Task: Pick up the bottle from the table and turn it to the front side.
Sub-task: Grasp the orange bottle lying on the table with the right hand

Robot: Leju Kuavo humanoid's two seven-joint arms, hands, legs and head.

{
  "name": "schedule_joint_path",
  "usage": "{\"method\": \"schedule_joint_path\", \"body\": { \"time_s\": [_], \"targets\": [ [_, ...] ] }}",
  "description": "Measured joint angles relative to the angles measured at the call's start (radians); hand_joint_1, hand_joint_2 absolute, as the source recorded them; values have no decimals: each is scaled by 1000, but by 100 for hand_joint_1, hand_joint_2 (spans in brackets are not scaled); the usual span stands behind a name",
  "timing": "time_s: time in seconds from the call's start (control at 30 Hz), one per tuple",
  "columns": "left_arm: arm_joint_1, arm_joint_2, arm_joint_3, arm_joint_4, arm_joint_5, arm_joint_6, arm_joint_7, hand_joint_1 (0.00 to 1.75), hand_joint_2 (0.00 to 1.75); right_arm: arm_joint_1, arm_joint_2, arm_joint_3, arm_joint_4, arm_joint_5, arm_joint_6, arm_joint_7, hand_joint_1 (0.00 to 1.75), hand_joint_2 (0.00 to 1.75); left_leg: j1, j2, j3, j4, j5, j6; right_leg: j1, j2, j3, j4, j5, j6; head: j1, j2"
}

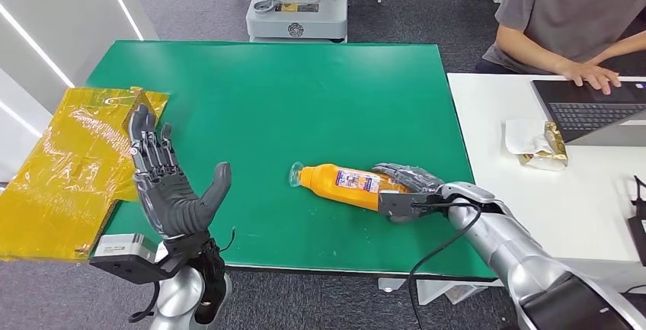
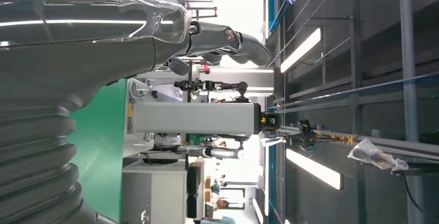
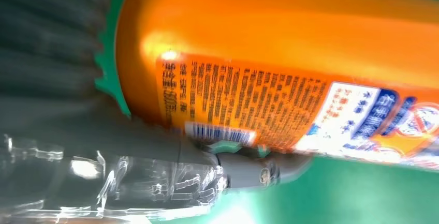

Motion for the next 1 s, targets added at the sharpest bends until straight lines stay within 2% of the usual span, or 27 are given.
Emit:
{"method": "schedule_joint_path", "body": {
  "time_s": [0.17,0.67,1.0],
  "targets": [
    [2,0,0,0,-4,6,0,0,175,0,20,0,4,4,-53,-8,175,175,0,0,0,0,0,0,0,0,0,0,0,0,0,0],
    [12,0,0,0,-10,-3,0,0,175,11,47,-2,14,16,-116,-18,175,175,0,0,0,0,0,0,0,0,0,0,0,0,0,0],
    [15,0,0,0,-11,-5,0,0,175,15,50,-4,14,16,-126,-20,175,175,0,0,0,0,0,0,0,0,0,0,0,0,0,0]
  ]
}}
